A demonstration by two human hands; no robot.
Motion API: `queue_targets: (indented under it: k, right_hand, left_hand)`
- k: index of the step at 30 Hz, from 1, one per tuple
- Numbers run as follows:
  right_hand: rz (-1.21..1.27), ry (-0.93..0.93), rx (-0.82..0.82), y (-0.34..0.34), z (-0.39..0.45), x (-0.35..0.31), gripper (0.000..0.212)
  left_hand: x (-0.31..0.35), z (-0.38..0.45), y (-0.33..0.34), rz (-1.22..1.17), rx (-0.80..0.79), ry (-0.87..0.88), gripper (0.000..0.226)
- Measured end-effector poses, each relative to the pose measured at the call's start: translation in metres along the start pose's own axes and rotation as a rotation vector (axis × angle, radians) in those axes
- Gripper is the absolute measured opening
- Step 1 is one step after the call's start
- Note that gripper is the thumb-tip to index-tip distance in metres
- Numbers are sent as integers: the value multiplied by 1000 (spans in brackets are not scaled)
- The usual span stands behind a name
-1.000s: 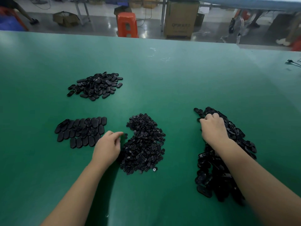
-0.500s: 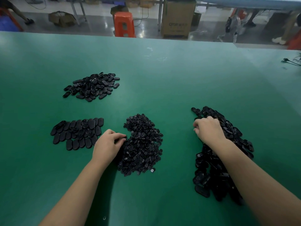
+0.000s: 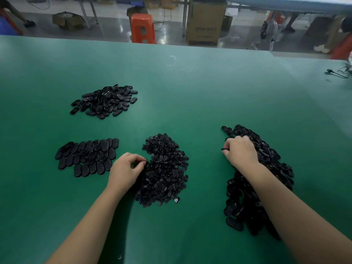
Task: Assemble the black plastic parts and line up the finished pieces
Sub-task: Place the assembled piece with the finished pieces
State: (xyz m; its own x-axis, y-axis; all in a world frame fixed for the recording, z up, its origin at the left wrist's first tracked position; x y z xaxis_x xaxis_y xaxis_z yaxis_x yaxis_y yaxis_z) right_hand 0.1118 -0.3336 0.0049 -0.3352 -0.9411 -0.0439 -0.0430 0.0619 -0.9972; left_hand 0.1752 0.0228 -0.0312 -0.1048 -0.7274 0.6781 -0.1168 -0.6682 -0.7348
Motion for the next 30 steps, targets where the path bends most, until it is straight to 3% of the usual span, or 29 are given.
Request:
queue_targets:
  k: [5, 7, 9, 15, 23, 30]
  right_hand:
    - [778, 137, -7, -7, -7, -17, 20]
    - [1079, 173, -14, -6, -13, -26, 35]
    - [1223, 168, -22, -8, -17, -36, 47]
    - [1466, 110, -65, -27, -33, -61, 35]
    - [1543, 52, -18, -33, -58, -89, 15]
    - [1494, -6, 30, -27, -74, -101, 23]
  left_hand:
    - [-6, -2, 1, -91, 25, -61, 16]
    - [-7, -2, -1, -173, 46, -97, 16]
    - [-6, -4, -4, -247, 104, -113, 16]
    - [17, -16, -4, -446, 206, -94, 15]
    - [93, -35, 5, -586, -27, 27, 17]
    - [119, -45, 21, -878, -155, -132, 15]
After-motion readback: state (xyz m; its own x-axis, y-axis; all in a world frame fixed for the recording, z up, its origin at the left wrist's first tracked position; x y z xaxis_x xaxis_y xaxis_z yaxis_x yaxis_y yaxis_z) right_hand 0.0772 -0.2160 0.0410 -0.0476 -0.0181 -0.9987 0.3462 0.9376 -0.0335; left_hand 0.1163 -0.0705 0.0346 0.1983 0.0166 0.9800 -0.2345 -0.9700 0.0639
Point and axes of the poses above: each hand's wrist, its own z-axis towards the middle knuckle, its own y-axis out of the palm, x = y × z, the point moved 2 cm from there along z, towards the middle knuckle, and after that the axes turned 6 degrees about -y, right-handed, at the moved point
